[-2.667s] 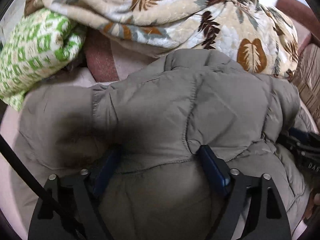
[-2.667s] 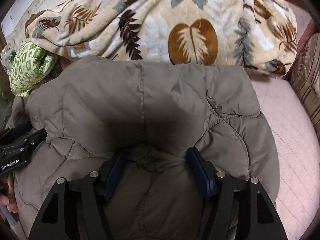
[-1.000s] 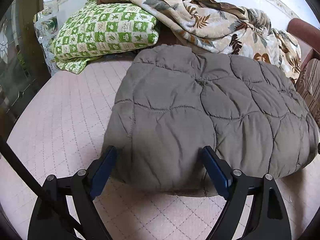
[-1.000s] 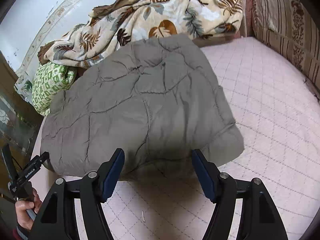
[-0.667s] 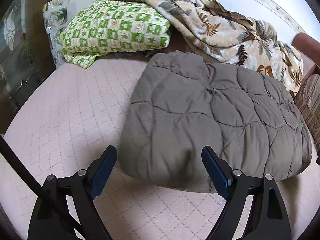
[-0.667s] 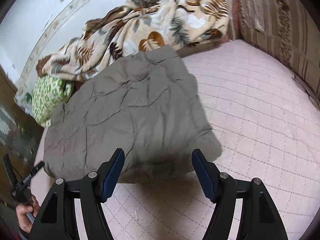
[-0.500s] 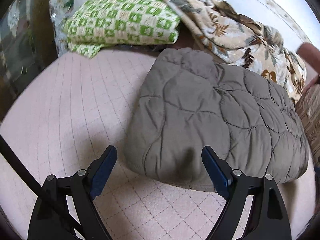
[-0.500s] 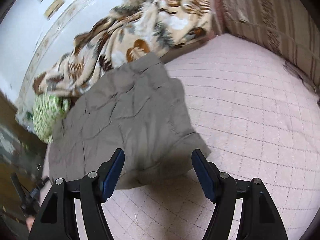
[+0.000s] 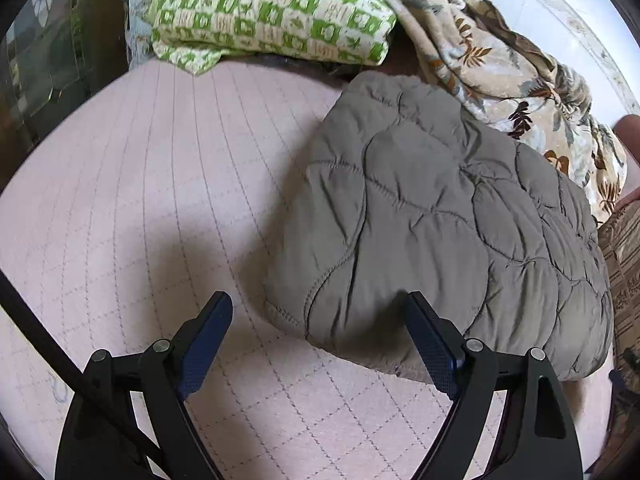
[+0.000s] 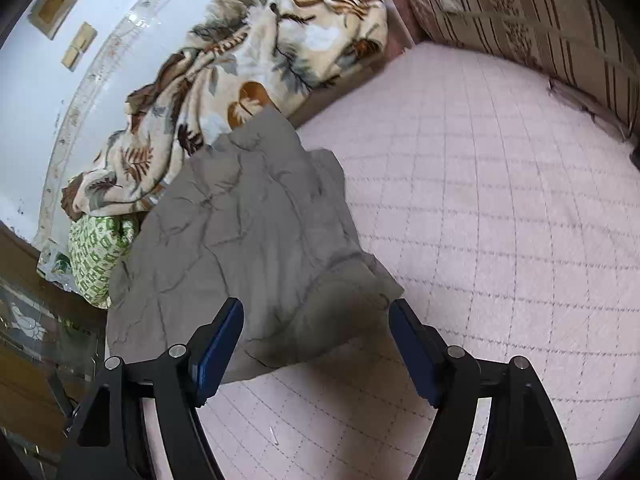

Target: Fold large clothes

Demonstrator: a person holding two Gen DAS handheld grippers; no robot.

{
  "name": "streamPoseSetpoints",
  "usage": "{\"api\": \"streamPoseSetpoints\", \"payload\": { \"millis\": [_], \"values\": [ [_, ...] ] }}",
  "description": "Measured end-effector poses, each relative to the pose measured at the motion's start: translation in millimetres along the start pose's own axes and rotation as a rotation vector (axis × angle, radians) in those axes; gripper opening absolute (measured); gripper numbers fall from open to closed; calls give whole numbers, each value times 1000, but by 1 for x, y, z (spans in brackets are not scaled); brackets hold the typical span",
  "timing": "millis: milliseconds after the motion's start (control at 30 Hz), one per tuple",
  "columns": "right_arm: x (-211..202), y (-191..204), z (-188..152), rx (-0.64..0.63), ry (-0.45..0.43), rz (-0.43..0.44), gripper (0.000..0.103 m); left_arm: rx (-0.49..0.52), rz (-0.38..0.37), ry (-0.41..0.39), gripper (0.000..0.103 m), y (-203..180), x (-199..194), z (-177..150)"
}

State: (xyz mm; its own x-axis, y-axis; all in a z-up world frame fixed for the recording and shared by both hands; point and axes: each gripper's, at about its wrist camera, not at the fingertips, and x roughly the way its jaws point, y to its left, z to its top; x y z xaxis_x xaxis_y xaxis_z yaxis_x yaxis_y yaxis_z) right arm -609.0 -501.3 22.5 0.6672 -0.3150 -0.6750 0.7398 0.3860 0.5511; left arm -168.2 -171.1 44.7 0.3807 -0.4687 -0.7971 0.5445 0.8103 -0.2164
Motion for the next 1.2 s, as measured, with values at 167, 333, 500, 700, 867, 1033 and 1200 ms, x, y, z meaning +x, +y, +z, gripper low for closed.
{"api": "streamPoseSetpoints", "payload": {
  "millis": [167, 333, 500, 700, 867, 1033, 1200],
  "values": [
    [16, -12, -3, 46, 48, -25, 79, 1, -2, 30, 87, 1, 8, -2],
    [32, -19, -6, 93, 101, -22, 79, 21, 14, 33, 87, -2, 8, -3],
    [35, -18, -8, 97, 103, -11, 79, 12, 8, 38, 87, 0, 9, -4],
    [36, -20, -9, 127, 104, -1, 79, 8, 3, 53, 87, -1, 7, -5],
    [33, -25, -9, 158, 94, -8, 84, -20, -11, 71, 87, 4, 8, -5],
    [33, -35, -10, 229, 101, 7, 86, -78, -42, 117, 87, 12, 11, -7],
    [36, -40, -12, 262, 110, 17, 87, -136, -65, 148, 87, 19, 11, -11]
  ]
}}
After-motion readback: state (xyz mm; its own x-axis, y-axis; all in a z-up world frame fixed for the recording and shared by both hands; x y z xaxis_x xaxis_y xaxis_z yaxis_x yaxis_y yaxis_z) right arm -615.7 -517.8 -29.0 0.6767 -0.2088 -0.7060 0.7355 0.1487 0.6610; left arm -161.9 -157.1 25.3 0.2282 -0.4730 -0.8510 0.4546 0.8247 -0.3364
